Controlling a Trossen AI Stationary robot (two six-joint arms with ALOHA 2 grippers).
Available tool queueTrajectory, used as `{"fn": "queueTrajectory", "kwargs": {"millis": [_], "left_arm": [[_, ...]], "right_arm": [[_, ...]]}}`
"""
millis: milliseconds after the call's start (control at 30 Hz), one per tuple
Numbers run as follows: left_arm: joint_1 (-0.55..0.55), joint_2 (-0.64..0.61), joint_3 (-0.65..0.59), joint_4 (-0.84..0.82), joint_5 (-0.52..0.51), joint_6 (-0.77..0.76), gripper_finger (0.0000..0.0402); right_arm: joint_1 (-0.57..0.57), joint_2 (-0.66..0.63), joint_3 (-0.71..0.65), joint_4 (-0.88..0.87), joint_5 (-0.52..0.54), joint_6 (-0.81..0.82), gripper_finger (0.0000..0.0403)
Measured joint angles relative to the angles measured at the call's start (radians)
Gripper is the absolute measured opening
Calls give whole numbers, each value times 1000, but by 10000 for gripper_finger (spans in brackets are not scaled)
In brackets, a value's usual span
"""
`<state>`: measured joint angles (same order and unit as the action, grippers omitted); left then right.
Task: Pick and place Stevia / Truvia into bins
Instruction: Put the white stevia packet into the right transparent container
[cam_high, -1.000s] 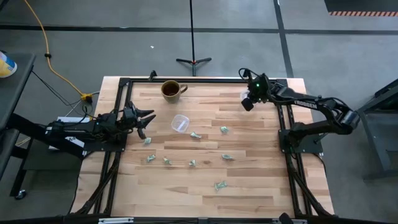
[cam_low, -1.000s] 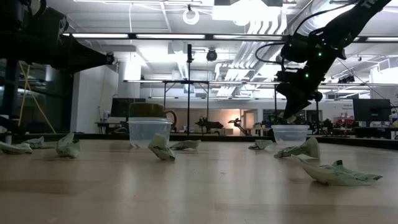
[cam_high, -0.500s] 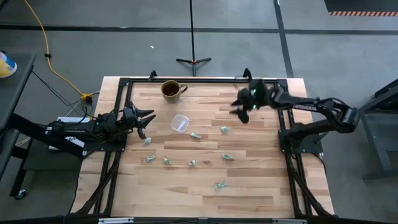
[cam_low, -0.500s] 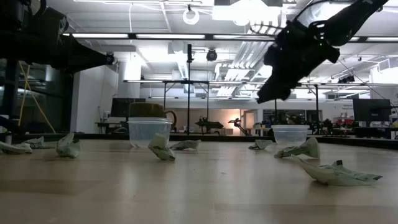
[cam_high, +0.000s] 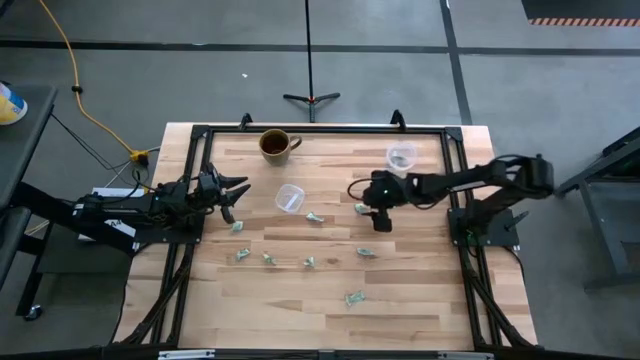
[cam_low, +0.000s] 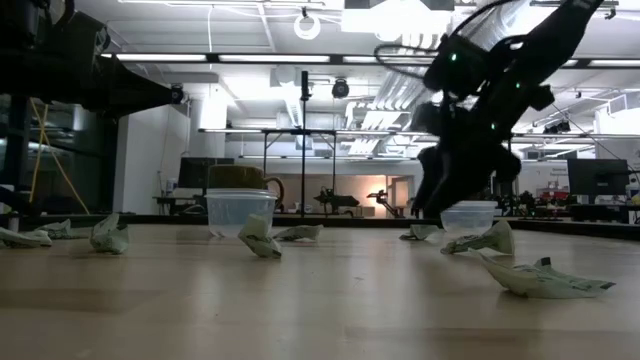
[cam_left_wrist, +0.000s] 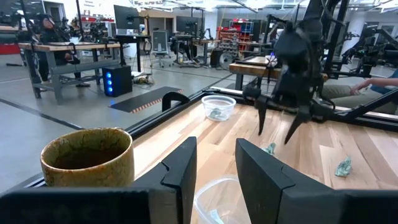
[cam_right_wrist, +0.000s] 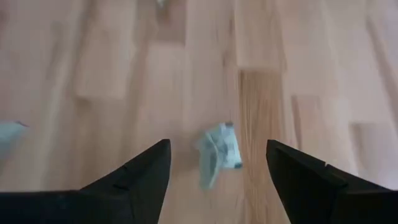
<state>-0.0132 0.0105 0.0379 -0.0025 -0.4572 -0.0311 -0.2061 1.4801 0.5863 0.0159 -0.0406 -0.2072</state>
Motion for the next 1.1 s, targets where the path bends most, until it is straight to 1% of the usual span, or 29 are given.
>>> {"fn": "queueTrajectory", "kwargs": {"millis": [67, 267, 367, 467, 600, 833, 900, 1033, 1100], "left_arm": [[0, 0, 0, 0, 0, 0, 145], [0, 0, 0, 0, 0, 0, 145], [0, 0, 0, 0, 0, 0, 145], [0, 0, 0, 0, 0, 0, 145], [0, 0, 0, 0, 0, 0, 145], [0, 0, 0, 0, 0, 0, 145], [0, 0, 0, 0, 0, 0, 145], [0, 0, 0, 0, 0, 0, 145], [0, 0, 0, 0, 0, 0, 145]], "right_arm": [[-1, 38, 0, 34, 12, 22, 255], [-4, 100, 0, 79, -15, 15, 248], [-3, 113, 0, 78, -22, 17, 236], [-4, 115, 1, 78, -25, 27, 215], [-3, 115, 1, 73, -26, 27, 161], [-4, 109, 2, 85, 0, 23, 27], [-4, 83, 2, 74, 66, 5, 12], [-30, -45, 2, -31, 314, -28, 30], [-61, -133, 2, -74, 381, -33, 25]]}}
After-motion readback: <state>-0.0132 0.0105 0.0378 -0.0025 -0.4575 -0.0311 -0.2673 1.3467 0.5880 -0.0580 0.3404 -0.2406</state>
